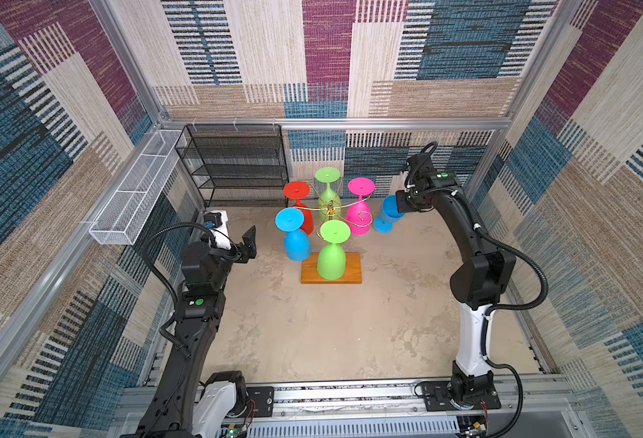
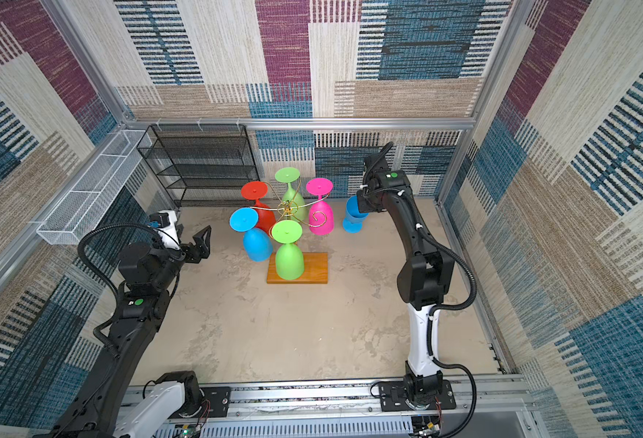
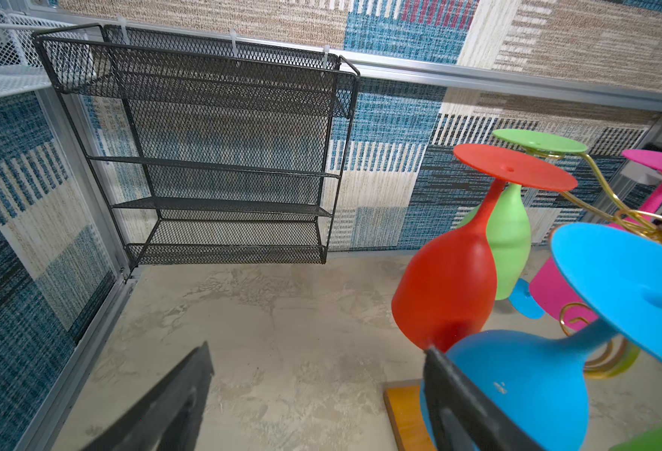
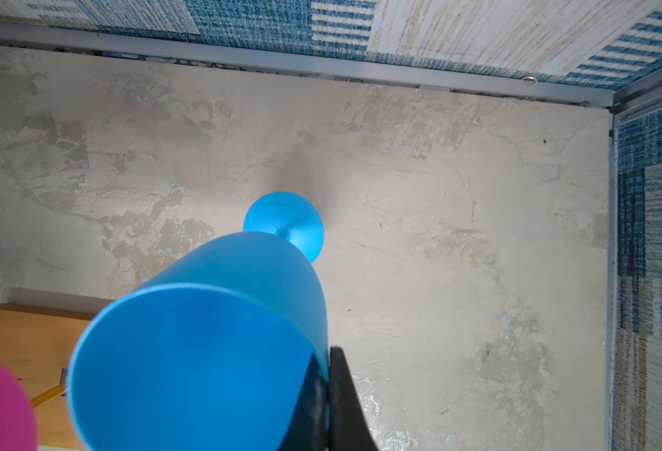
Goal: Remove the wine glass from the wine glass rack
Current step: 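Lower the cyan glass onto the table with the right gripper while the left arm withdraws, then open the right gripper and lift it off the cyan glass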
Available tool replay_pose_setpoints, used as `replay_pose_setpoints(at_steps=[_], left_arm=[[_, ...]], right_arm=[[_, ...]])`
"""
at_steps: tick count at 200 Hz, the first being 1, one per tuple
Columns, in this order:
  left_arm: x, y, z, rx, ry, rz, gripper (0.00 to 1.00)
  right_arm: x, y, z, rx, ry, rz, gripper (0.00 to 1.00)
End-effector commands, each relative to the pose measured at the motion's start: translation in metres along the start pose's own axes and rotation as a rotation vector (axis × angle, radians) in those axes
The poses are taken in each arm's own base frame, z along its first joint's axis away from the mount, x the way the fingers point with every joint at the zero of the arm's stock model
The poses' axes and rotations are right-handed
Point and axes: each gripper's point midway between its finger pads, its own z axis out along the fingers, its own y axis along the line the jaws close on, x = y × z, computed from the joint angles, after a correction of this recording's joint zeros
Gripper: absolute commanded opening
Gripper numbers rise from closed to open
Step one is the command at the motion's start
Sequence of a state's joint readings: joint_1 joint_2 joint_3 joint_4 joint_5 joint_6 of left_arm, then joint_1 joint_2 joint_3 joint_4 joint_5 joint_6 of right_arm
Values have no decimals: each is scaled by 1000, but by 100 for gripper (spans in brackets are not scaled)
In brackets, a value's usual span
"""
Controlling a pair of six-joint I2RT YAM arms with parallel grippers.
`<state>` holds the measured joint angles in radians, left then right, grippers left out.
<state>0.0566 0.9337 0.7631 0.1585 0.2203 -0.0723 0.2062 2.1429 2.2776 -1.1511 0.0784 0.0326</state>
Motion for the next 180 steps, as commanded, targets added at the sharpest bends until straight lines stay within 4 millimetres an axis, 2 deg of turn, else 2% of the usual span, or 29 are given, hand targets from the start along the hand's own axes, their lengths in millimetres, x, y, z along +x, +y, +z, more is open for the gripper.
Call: replay_pose_setpoints(at_steps=[1, 92, 131, 180], left_arm=[[-5, 1, 1, 1, -28, 18, 87], [-3, 5, 3, -4, -23, 1, 86], [-1, 4, 3, 1, -20, -6, 85], [-3, 5, 2, -2, -25, -6, 85]], right_arm=[[4, 5, 8, -6, 24, -19, 0], [17, 8, 23, -3, 72, -43, 0], [19, 8, 26, -2, 80, -45, 4], [11, 12, 22, -23, 56, -39, 11]])
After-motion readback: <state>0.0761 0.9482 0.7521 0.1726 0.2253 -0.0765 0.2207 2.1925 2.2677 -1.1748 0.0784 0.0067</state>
